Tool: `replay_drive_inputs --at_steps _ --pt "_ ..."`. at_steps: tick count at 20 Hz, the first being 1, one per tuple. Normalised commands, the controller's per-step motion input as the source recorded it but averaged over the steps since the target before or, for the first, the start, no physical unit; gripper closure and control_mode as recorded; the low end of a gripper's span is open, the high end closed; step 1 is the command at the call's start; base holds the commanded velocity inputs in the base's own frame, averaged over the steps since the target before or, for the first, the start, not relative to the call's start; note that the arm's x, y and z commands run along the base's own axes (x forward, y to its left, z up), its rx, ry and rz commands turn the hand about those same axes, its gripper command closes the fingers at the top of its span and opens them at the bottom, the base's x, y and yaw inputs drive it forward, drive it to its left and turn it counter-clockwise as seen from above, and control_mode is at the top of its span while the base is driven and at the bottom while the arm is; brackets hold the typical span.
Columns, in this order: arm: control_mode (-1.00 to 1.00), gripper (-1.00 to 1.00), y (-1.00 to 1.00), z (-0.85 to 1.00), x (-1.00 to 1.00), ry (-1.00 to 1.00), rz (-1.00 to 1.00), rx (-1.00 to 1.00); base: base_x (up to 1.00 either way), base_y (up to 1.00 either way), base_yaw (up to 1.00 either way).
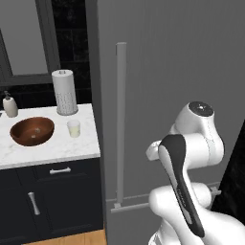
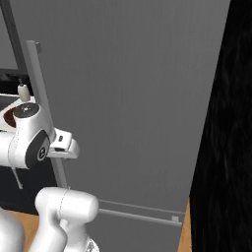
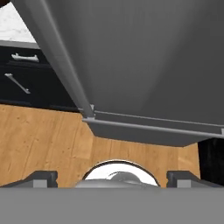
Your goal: Grab a lemon wedge from the fridge and one ice cube from the ice bowl, and put them in the glass of lemonade.
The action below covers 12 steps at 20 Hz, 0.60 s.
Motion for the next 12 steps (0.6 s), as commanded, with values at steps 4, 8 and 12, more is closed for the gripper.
replay_drive_inputs --at_steps 4,8,12 --pt "-1.00 -1.00 -0.29 0.16 0.00 -0.13 0.00 0.05 0.00 0.00 0.00" --pt "-1.00 -1.00 -0.10 0.00 0.03 0.00 0.01 0.00 0.00 0.00 0.00" --pt "1.00 -1.00 0.07 -0.09 -0.04 0.00 0.00 0.00 -0.03 0.13 0.00"
